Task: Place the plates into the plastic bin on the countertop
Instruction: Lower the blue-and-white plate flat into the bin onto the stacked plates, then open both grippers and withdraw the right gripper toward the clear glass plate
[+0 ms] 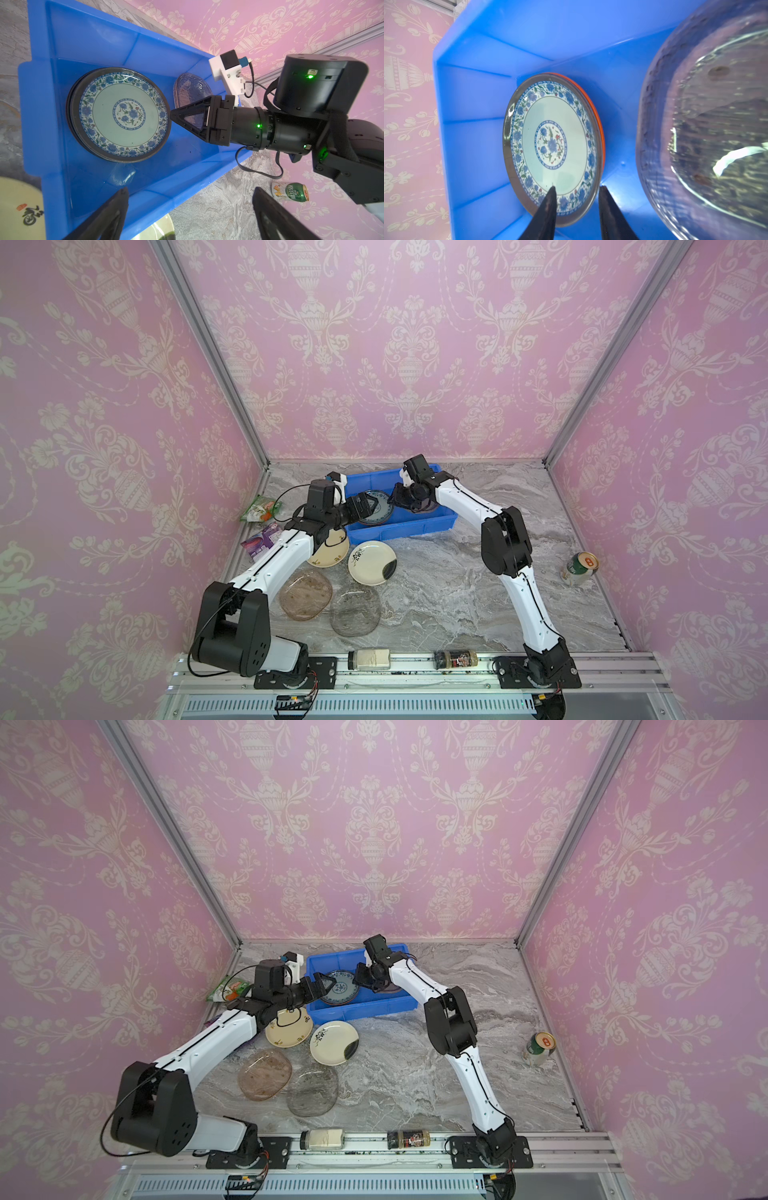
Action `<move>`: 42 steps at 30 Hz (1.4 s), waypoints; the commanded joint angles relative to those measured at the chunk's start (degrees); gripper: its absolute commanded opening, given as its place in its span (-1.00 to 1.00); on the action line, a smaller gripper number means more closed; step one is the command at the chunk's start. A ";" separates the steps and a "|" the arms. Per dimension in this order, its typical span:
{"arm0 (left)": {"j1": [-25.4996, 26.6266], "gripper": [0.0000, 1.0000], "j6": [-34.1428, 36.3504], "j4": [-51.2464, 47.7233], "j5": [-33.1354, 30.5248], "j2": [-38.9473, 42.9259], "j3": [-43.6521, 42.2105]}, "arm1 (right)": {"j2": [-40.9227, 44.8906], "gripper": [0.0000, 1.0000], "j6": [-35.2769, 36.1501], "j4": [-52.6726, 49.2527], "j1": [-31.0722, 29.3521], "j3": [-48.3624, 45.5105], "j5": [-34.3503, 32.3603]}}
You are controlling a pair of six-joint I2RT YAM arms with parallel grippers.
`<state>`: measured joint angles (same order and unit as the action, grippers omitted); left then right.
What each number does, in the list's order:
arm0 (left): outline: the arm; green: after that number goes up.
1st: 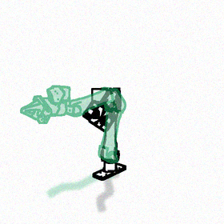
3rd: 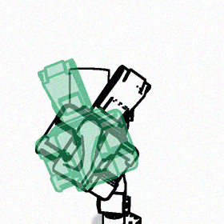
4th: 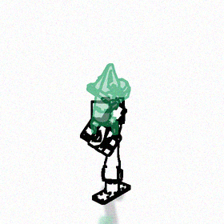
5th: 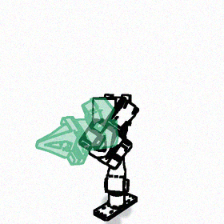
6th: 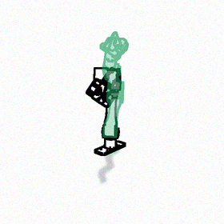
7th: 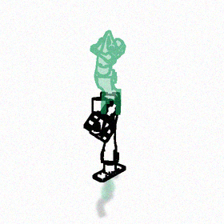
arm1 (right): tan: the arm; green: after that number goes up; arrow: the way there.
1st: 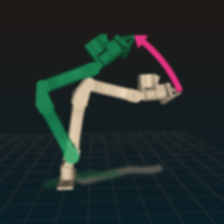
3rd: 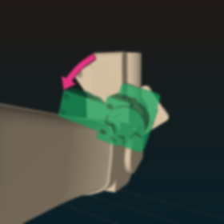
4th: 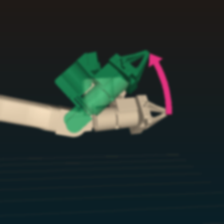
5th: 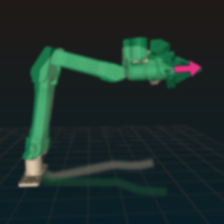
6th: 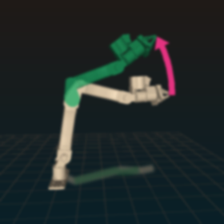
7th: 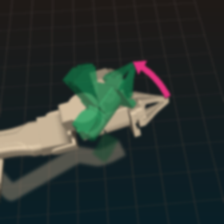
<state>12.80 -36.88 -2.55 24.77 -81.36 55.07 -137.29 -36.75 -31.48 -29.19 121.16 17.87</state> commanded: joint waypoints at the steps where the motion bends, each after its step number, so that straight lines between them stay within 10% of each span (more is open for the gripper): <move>1: -0.63 0.90 0.66 0.50 -0.77 1.57 -1.00 | 3.08 -0.30 2.12 -1.99 -0.35 0.29 -2.09; 23: -1.05 0.92 3.59 -3.65 -2.53 4.31 -1.19 | -5.12 -0.46 0.61 -1.60 -1.09 4.18 -0.55; 42: -1.03 0.92 3.22 -4.63 -1.77 4.43 -1.28 | 22.86 -0.46 1.99 12.40 -2.15 -20.40 2.89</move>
<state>12.16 -35.20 -5.13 23.27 -78.08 54.22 -118.89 -35.94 -20.38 -30.06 104.40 18.87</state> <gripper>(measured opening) 0.959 0.262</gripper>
